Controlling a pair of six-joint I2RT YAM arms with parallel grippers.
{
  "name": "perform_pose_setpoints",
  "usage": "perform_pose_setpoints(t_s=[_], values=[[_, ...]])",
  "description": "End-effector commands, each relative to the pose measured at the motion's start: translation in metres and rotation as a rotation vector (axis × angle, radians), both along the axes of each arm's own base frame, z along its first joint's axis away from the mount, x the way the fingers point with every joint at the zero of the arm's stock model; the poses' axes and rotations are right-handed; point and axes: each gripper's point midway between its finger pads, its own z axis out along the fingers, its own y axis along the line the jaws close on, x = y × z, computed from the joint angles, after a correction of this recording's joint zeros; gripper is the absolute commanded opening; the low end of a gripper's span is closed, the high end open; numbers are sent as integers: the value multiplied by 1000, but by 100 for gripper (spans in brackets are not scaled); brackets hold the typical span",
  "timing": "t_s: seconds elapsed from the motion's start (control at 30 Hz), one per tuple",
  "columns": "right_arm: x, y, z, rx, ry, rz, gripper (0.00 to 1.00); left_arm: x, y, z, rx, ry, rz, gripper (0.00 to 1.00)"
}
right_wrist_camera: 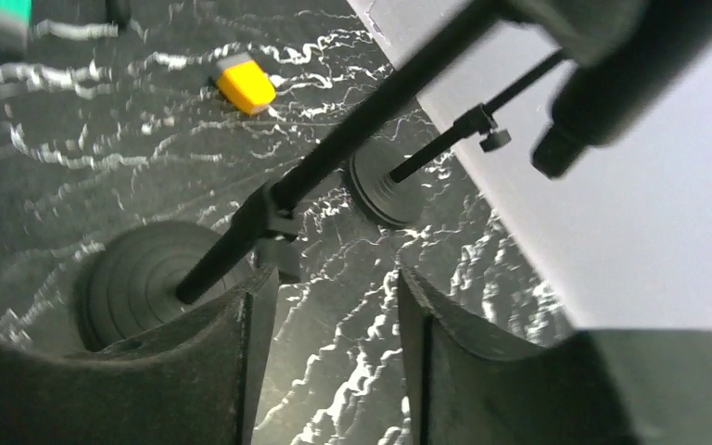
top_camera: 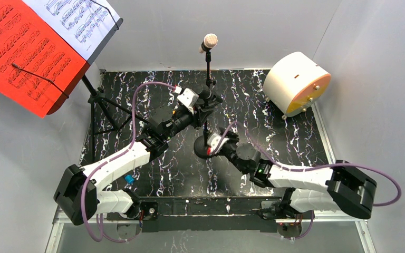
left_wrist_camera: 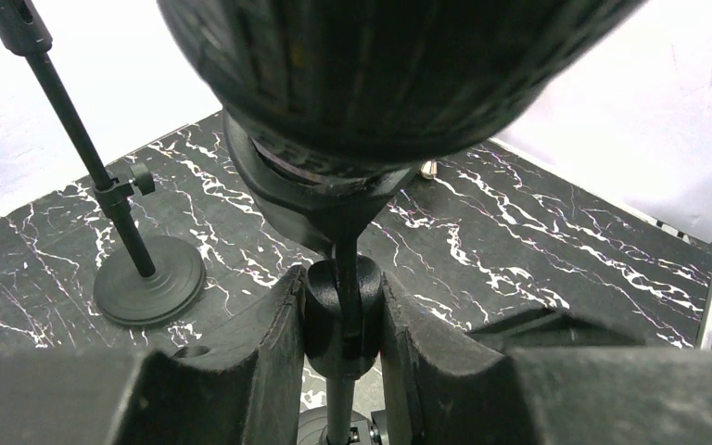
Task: Pack up the instrument practice props
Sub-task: Unscrew the knob on the microphone stand.
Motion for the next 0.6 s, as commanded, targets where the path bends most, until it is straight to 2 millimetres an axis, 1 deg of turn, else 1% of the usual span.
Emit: perform_pose_setpoints(t_s=[0.0, 0.03, 0.13, 0.2, 0.27, 0.37, 0.5, 0.57], values=[[2, -2, 25, 498, 379, -97, 63, 0, 1, -13, 43, 39, 5, 0], [3, -6, 28, 589, 446, -119, 66, 0, 1, -13, 44, 39, 6, 0], [4, -13, 28, 822, 631, -136, 68, 0, 0, -15, 47, 42, 1, 0], [3, -13, 30, 968, 743, -129, 70, -1, -1, -15, 46, 43, -5, 0], [2, -12, 28, 1073, 835, -124, 71, -1, -1, -15, 46, 44, -7, 0], [1, -6, 25, 1190, 963, -104, 71, -1, -1, -15, 45, 43, -9, 0], [2, 1, 9, 1253, 1108, -88, 70, -1, 0, -12, 42, 35, -6, 0], [2, 4, 7, 1282, 1150, -56, 67, -2, 1, -11, 41, 32, -7, 0]])
